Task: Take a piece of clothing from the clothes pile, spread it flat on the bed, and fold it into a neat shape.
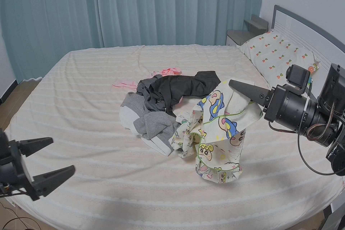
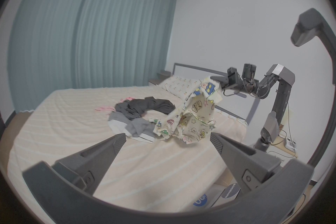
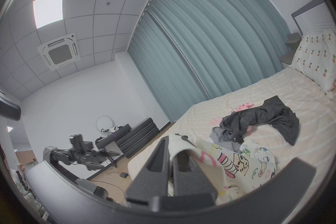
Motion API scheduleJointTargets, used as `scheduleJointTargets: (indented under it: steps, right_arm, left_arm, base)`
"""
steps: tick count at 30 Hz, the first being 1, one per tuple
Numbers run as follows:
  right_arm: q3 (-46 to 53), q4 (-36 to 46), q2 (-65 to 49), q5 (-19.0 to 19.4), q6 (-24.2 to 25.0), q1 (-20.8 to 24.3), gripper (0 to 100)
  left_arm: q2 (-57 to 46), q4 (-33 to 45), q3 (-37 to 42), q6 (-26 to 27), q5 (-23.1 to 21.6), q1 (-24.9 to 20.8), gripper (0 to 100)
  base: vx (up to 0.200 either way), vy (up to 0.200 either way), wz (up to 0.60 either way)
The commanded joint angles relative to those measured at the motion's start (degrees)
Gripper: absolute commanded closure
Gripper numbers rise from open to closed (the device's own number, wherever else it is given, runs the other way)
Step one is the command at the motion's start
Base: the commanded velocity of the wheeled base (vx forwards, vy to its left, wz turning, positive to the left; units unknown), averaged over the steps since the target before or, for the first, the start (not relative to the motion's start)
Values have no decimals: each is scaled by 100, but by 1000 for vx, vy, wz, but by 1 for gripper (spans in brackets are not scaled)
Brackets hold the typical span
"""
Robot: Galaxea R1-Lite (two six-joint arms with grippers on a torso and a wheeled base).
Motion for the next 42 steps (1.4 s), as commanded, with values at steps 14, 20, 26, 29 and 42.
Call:
scheduleJointTargets:
  steps: [14,20,26,29,42]
  right_arm:
    - [-456,449,20,-10,601,946,100]
    - [-429,449,90,-10,601,981,100]
    - [-438,449,81,-10,601,981,100]
    - [-429,449,64,-19,601,981,100]
    - [-420,449,72,-10,601,954,100]
  left_arm:
    - [5760,-4707,281,-1647,834,-2422,0]
    - [6384,-5578,193,-1700,1238,-2466,0]
    - [7104,-6386,17,-1823,1879,-2457,0]
    - [7131,-6509,-27,-1885,2055,-2395,0]
    - [6753,-6703,-238,-2386,2073,-2141,0]
  base:
    - [0,0,0]
    - [0,0,0]
    - [0,0,0]
    - [0,0,0]
    - [0,0,0]
